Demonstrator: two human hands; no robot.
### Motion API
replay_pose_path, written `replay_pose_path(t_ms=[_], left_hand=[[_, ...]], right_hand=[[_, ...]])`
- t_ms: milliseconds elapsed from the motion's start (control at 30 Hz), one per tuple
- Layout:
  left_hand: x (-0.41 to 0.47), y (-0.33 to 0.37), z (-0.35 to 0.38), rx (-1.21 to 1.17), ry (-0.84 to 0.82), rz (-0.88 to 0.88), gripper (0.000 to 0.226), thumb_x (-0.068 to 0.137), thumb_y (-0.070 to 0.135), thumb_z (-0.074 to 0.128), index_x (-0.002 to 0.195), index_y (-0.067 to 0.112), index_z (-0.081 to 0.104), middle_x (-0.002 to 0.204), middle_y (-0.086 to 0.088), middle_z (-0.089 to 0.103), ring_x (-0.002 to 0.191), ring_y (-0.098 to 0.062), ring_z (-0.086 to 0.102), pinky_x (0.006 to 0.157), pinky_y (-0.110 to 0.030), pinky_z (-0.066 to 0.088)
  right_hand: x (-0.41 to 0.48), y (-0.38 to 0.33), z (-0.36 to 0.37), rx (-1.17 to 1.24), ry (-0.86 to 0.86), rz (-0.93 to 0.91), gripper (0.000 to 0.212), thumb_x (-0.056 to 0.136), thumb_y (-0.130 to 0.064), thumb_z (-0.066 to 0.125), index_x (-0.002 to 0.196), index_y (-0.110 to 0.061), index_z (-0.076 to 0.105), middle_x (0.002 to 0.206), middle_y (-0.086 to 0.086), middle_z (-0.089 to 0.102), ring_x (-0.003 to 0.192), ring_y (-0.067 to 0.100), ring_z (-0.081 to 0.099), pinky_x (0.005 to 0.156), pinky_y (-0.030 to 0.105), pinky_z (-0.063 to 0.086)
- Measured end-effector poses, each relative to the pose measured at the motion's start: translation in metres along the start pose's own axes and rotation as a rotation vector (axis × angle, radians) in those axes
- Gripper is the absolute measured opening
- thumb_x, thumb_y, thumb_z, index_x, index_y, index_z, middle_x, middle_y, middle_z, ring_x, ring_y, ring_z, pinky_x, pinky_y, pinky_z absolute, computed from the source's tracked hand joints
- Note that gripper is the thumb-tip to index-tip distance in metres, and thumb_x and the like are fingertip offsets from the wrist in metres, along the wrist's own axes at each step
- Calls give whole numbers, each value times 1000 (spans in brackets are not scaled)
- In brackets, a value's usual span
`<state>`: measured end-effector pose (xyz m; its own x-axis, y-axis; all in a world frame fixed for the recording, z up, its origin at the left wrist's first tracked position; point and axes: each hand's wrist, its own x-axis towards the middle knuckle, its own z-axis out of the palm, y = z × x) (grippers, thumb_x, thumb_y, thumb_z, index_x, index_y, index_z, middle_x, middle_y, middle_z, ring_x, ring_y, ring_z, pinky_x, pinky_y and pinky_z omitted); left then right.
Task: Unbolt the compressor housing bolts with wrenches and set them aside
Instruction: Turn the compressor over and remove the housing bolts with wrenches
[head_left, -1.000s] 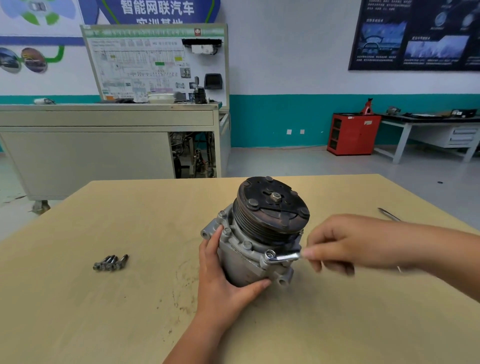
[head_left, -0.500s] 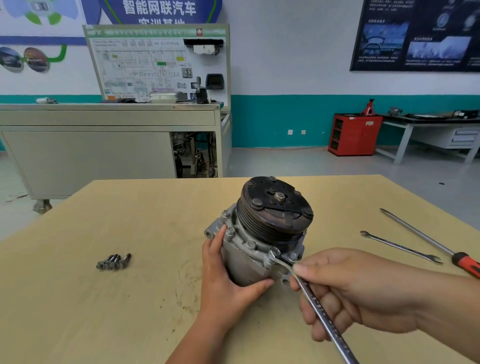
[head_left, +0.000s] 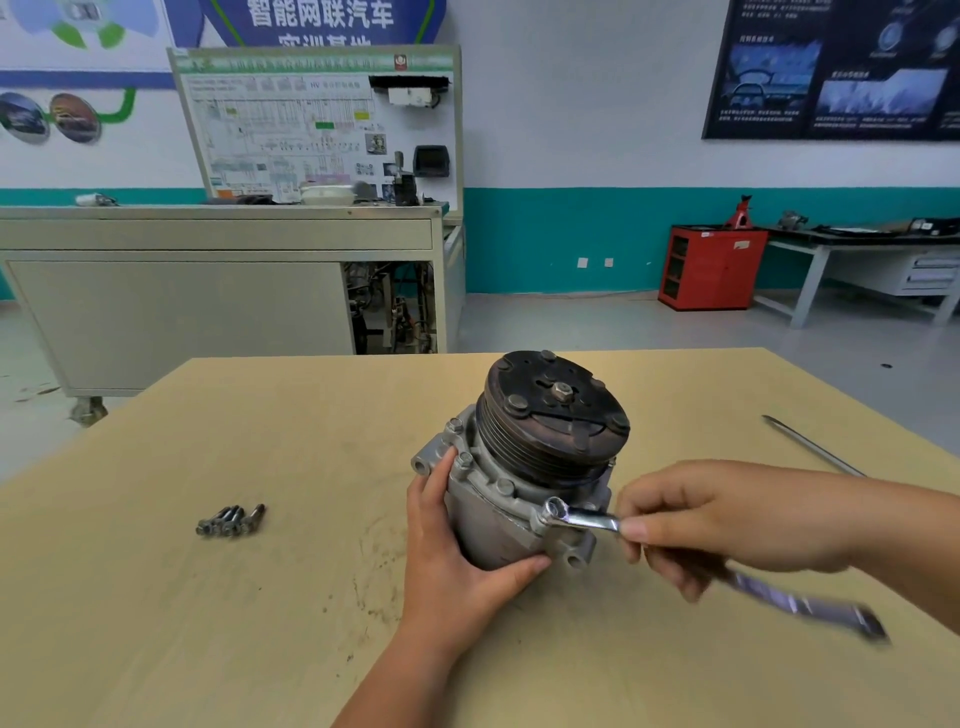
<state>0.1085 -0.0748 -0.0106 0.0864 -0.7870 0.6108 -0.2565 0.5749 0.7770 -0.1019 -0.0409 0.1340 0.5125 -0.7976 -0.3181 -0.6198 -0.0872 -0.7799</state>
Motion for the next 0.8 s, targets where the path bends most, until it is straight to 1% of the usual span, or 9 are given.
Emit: replay_pose_path(t_ms=[67,133,200,267,333,467,567,700,800], left_hand=[[0,-1,0,3,-3,-1,108,45,54,86,132,63,23,142,-1,36,133,-17,41,108,-51,37],[0,-2,1,6,0,-2,108,45,54,86,133,63,23,142,0,36,133,-16,41,109,-51,37],[0,-3,1,3,5,0,108,45,55,86,133,62,23,142,-1,36,133,-16,41,109,-51,37],[0,-3,1,1,7,8,110,46,53,87,134,61,23,142,-2,37,133,-16,41,108,-51,37],[-1,-4,1,8,9,12,111,46,52,88,135,59,23,142,-1,37,133,-16,42,108,-52,38],[0,-4,1,-8,3,1,109,46,54,87,134,60,25,141,-1,38,132,-16,43,107,-51,39],[0,-5,1,3,4,9,110,46,52,88,135,59,24,141,-2,38,132,-17,43,107,-51,39],[0,-5,1,-7,3,11,110,46,50,89,135,58,25,141,-2,39,132,-18,43,107,-51,39],[0,-3,1,-19,-4,3,109,46,51,88,134,60,24,142,-2,37,132,-18,42,108,-50,38]], right_hand=[[-5,3,6,255,-172,25,22,98,-30,43,84,-15,53,66,-2,65,61,14,66,64,23,51],[-7,5,18,430,-238,18,23,93,-34,45,86,-13,51,70,4,69,63,18,70,62,23,52],[-6,3,31,586,-198,31,29,91,-39,51,86,-11,51,69,8,70,59,20,70,56,23,52],[-4,-2,40,665,-127,26,28,83,-37,51,87,-10,51,66,9,69,55,19,68,51,22,51],[-3,-7,43,685,-56,13,27,77,-34,49,86,-9,52,61,8,67,50,18,66,48,21,50],[-5,-7,44,722,44,-15,26,73,-33,52,81,-8,55,54,9,62,40,18,58,44,23,49],[-6,-8,44,680,4,-10,27,74,-35,53,81,-9,55,52,8,60,37,18,57,42,22,47],[-3,-11,37,518,-73,36,25,86,-36,47,81,-12,53,51,5,60,38,16,58,41,20,47],[0,-13,11,181,-83,61,28,93,-36,45,76,-17,56,48,-3,56,39,11,54,46,20,47]])
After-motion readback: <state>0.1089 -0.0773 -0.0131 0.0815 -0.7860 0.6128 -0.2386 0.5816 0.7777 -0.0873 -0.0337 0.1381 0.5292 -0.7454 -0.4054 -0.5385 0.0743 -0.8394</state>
